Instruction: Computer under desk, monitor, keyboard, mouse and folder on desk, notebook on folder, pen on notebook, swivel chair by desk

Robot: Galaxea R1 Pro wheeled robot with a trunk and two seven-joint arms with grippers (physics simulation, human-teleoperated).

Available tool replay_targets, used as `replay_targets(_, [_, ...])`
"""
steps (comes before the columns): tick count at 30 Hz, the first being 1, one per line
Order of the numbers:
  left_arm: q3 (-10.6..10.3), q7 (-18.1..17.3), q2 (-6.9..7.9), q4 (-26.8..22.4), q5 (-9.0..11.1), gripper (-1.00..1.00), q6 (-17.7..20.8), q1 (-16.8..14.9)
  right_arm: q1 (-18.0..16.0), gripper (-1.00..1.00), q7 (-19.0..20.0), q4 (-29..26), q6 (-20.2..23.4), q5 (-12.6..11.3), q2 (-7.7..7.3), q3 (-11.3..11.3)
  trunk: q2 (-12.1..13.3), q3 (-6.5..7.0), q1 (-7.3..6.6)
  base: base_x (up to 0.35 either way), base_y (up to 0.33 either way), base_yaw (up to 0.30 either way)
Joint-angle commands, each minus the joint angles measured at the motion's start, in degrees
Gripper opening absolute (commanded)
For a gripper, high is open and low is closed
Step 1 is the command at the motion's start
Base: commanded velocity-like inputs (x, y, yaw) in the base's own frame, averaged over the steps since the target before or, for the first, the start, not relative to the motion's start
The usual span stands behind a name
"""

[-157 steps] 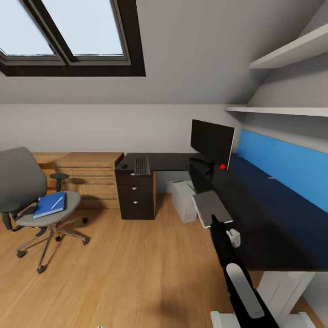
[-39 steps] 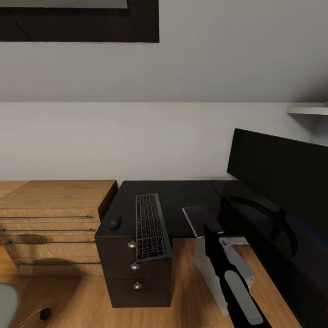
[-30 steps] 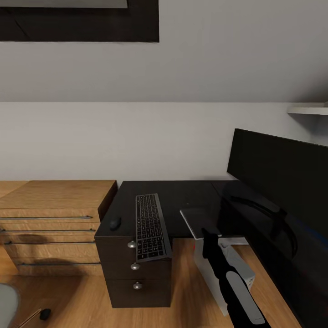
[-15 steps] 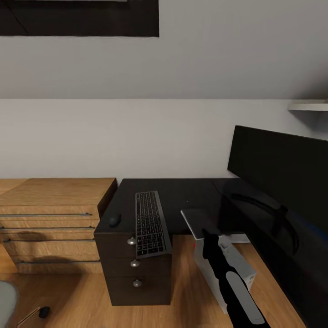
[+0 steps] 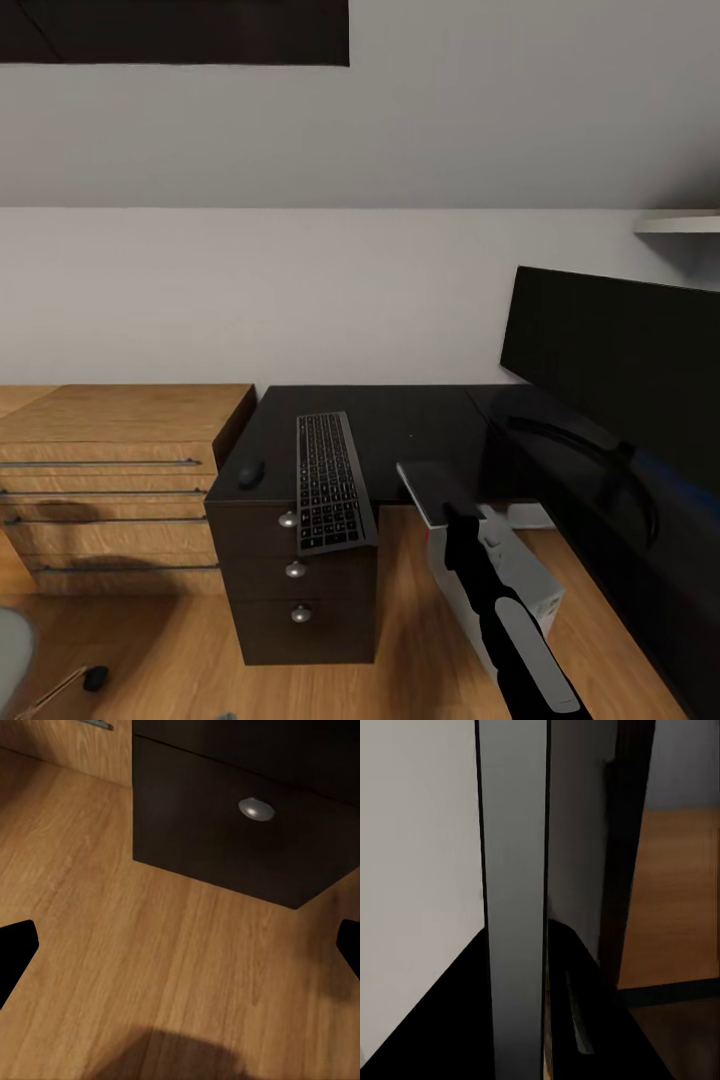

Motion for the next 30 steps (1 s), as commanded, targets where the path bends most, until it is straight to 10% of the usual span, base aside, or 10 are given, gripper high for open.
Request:
replay_targets(1, [-0.2,0.3,0.06,-0.1,0.6,1.0,-0.3,0.0,0.0,-1.0,0.2,0.1,-0.1,-0.7,0.0,0.0,-0.4,-0.23,0.22,0.0,0.0,0.0])
replay_targets(30, [0.0,0.1,0.32,0.3,0.6,1.0,-0.3,0.0,0.0,-1.0,0.2,0.2,-0.1,-0.6,-0.05,0.0,-2.4,-1.13,1.32,0.049,0.015,0.0])
